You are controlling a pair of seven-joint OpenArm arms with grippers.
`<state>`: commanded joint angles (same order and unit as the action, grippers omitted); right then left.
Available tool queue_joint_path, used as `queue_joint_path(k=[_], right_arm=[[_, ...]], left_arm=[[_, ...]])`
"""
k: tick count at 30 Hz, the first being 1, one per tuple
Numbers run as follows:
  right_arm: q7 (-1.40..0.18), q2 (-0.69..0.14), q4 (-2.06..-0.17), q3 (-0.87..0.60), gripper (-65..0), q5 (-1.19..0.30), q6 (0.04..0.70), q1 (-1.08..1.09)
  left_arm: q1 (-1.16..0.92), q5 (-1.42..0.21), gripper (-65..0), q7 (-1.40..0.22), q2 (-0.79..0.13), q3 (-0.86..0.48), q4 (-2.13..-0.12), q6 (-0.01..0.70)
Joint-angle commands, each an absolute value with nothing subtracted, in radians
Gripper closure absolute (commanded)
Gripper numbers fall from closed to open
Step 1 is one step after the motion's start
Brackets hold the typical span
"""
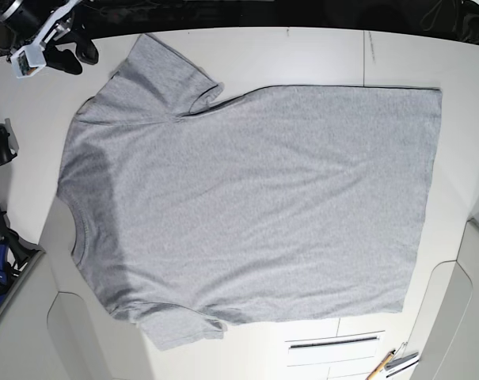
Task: Fold the T-shirt properly
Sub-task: 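Move both grippers from rest toward the shirt's shoulder corners, then lower both grippers and pinch the shirt's shoulder-side edge corners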
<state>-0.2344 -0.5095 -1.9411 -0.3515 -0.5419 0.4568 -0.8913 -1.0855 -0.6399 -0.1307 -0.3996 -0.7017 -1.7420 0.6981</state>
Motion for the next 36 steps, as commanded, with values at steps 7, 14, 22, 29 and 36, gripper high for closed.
queue_joint_path(k=[7, 14, 22, 29, 36], right_arm=[[-0.322, -0.411, -1.837, -0.351, -25.9, -0.596, 0.439, -0.801], [-0.327, -0.396, -1.769, -0.351, -28.7, -0.606, 0.434, -0.77], [-0.326, -0.395, -1.769, -0.351, -28.7, -0.606, 0.434, -0.77], [-0.331, -0.396, -1.769, -0.351, -28.7, -0.612, 0.442, -0.77], [-0.361, -0.395, -1.769, -0.345, -28.7, -0.655, 0.48, -0.77]], left_arm=[[-1.044, -0.64, -30.6, -0.131, -0.414, -0.702, -1.742, 0.698], [-0.963, -0.64, -45.3, -0.14, -0.432, -0.706, -1.742, 0.67], [-0.841, -0.702, -45.3, -0.296, -0.501, -0.706, -1.739, 0.564], [-0.743, -0.814, -45.3, -0.395, -0.502, -0.706, -1.613, 0.574], [-0.681, -0.916, -45.3, -0.469, -0.503, -0.706, -1.471, 0.656]])
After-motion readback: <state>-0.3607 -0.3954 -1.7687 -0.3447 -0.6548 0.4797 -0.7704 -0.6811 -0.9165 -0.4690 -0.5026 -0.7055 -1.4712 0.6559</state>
